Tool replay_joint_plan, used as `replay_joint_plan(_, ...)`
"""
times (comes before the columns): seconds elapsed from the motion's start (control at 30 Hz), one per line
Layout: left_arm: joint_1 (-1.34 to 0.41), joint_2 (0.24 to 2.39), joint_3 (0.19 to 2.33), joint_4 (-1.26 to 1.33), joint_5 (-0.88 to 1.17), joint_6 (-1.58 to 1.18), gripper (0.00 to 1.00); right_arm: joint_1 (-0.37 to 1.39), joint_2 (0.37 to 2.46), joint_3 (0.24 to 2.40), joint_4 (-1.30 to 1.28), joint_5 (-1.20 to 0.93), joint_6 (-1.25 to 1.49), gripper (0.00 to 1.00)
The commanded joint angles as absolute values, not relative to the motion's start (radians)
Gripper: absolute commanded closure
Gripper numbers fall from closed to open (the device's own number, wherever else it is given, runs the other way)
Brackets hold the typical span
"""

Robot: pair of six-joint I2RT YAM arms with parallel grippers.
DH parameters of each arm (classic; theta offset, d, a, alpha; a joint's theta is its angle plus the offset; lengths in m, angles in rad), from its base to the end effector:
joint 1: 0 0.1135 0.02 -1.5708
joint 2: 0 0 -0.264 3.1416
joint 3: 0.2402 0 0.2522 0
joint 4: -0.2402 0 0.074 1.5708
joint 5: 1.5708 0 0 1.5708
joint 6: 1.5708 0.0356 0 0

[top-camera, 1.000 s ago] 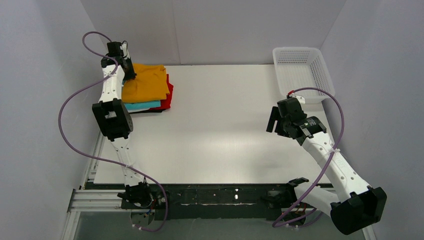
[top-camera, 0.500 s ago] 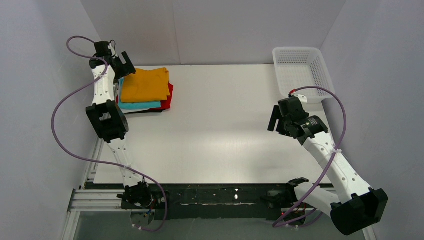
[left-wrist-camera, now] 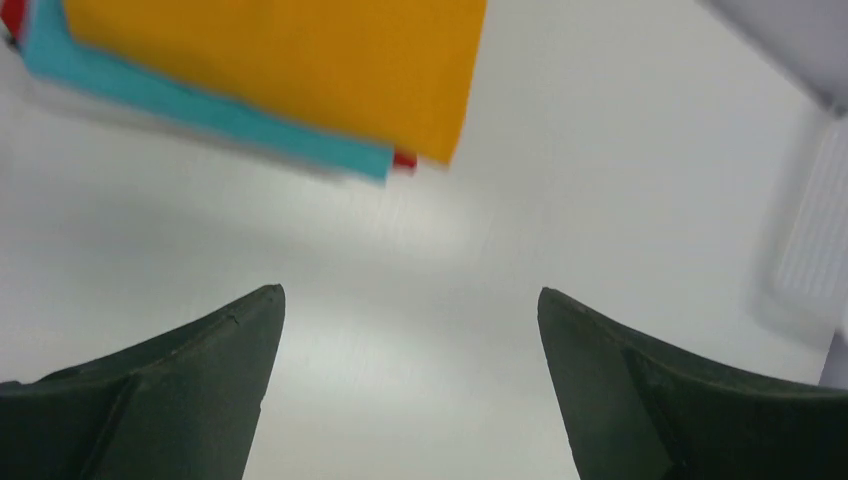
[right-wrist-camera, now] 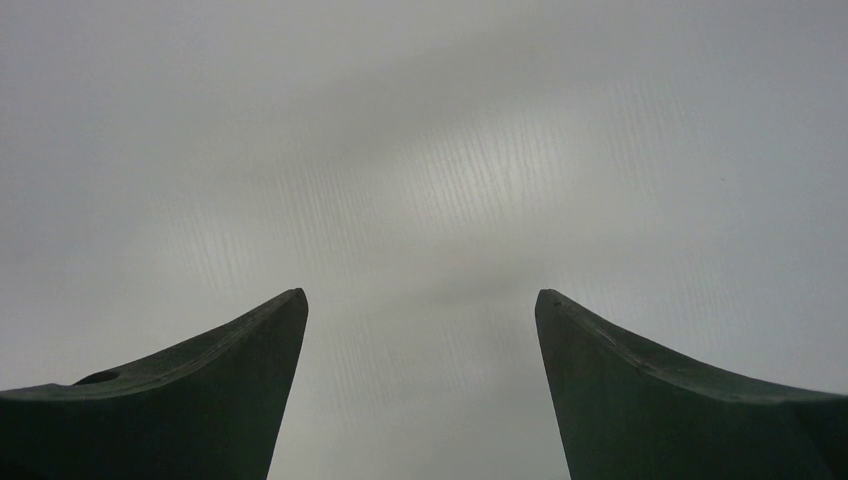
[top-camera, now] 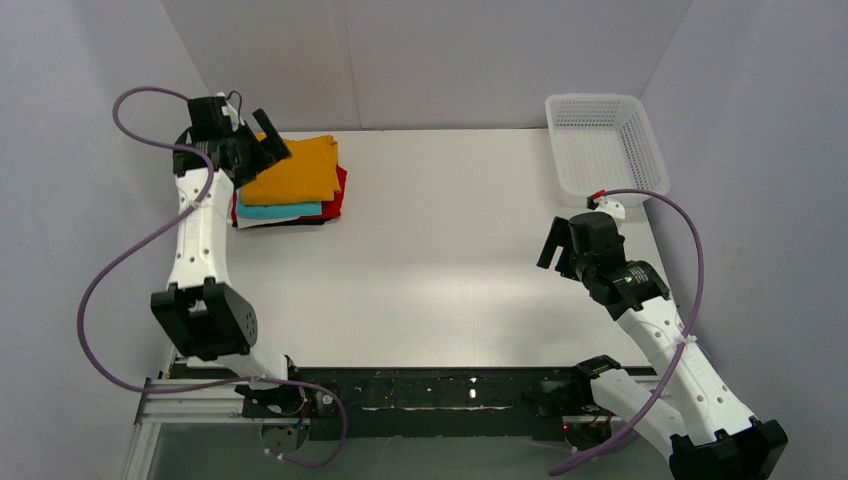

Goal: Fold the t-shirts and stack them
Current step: Reset both arms

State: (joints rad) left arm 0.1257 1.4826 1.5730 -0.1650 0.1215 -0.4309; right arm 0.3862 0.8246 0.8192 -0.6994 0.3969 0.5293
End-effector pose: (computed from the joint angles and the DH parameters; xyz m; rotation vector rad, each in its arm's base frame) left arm 0.3421 0.0389 0.4502 -0.3643 1.6147 -0.3325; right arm 0.1603 0.0503 0.2968 0.3616 2.1819 0.0526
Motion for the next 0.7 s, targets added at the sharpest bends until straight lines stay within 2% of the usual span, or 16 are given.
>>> replay_joint_plan(0.0, -0.083, 1.225, 1.183, -0.134, -0.039, -0.486, 0.02, 0.383, 0.758, 0.774, -0.585, 0.396, 0.54, 0.08)
replay_joint_plan(0.13, -0.207, 1.04, 0.983, -0.225, -0.137, -0.55, 0.02, 0.383, 0.7, 0.729, -0.58, 0.398, 0.541, 0.08)
replay_joint_plan(0.27, -0.247, 0.87, 0.811, -0.21, -0.112, -0.58, 0.02, 0.383, 0.633, 0.648, -0.486, 0.405, 0.471, 0.07)
replay_joint_plan(0.67, -0.259, 0.796, 0.763, -0.272, -0.176, -0.535, 0.02, 0.383, 0.519, 0.539, -0.394, 0.447, 0.449, 0.07)
